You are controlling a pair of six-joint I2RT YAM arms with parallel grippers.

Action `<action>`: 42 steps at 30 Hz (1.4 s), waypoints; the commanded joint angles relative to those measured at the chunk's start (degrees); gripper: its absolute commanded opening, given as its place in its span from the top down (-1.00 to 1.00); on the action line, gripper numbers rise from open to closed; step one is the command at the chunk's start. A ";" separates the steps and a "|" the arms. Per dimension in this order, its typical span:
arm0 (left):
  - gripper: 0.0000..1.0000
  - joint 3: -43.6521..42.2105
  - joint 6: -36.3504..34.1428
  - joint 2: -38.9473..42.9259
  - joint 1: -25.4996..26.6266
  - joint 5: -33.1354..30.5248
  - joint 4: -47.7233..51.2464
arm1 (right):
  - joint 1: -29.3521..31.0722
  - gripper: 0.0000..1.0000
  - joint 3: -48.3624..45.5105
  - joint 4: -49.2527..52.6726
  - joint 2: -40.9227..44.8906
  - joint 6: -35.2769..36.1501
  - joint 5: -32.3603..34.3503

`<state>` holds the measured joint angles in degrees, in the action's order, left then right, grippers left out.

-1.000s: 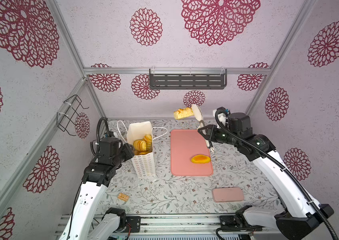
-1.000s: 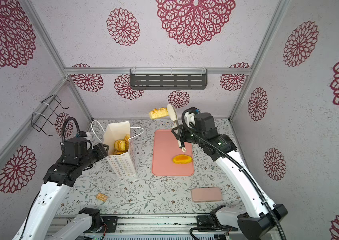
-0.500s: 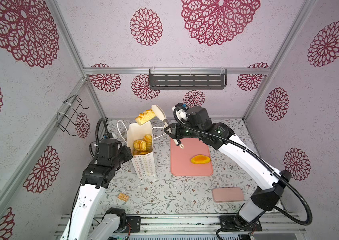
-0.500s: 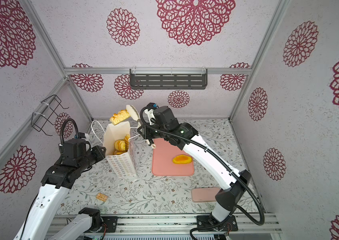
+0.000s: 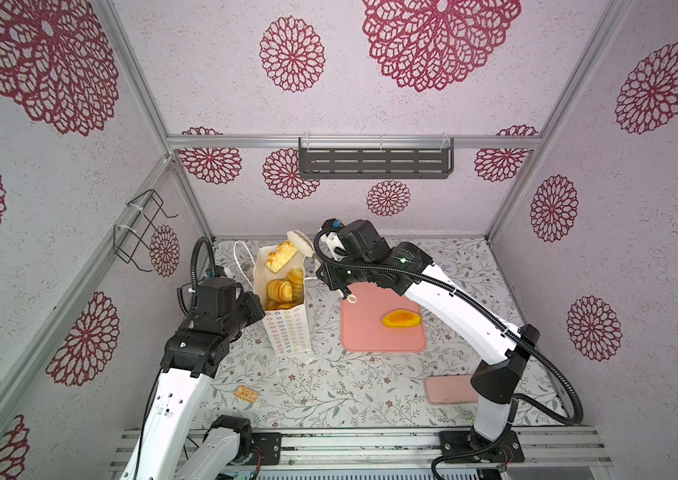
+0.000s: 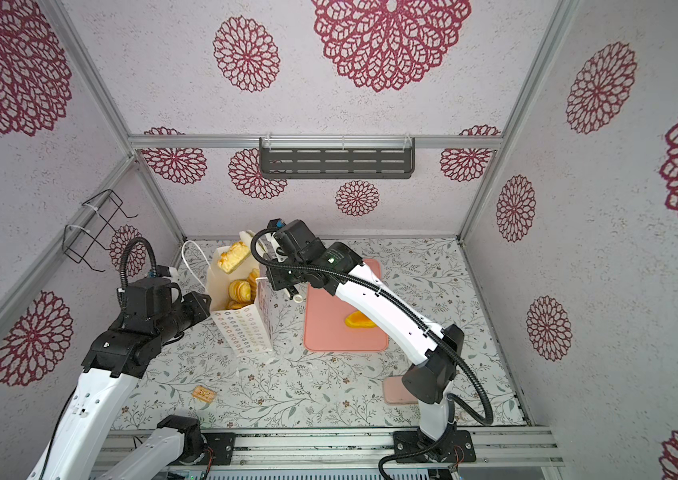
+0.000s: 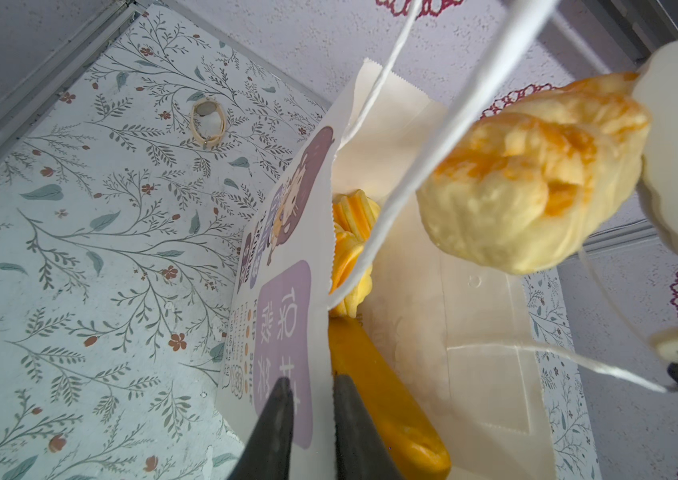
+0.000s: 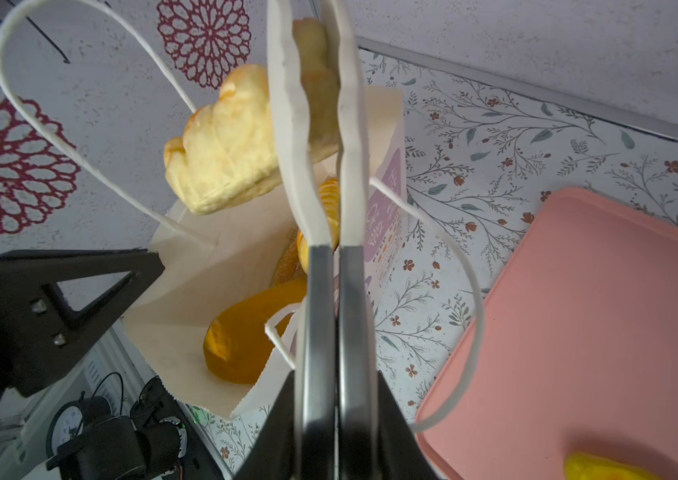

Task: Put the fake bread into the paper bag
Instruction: 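Lower the bread slice into the bag held by the left gripper, then open the right tongs and move them back to the orange pastry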

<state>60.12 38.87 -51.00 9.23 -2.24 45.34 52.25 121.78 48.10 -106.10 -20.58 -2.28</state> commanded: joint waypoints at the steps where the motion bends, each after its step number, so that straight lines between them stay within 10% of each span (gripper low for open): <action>1: 0.57 0.44 0.25 0.02 0.19 -0.59 0.47 | 0.14 0.80 2.80 -1.32 1.25 2.21 1.60; 14: 0.57 0.70 0.54 -0.06 0.20 -0.39 0.54 | 0.21 0.25 3.47 -1.80 1.13 2.25 0.54; 29: 0.47 1.57 0.27 -0.53 0.19 -0.38 0.67 | -0.42 0.30 2.29 -1.93 6.57 1.24 6.35; 42: 0.31 2.33 -0.48 -1.81 0.19 0.15 -0.55 | -14.27 0.30 -30.31 -6.29 31.62 -8.84 3.02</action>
<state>60.88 39.03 -52.62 9.23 -2.04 45.45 41.93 97.30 44.10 -79.31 -24.18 2.74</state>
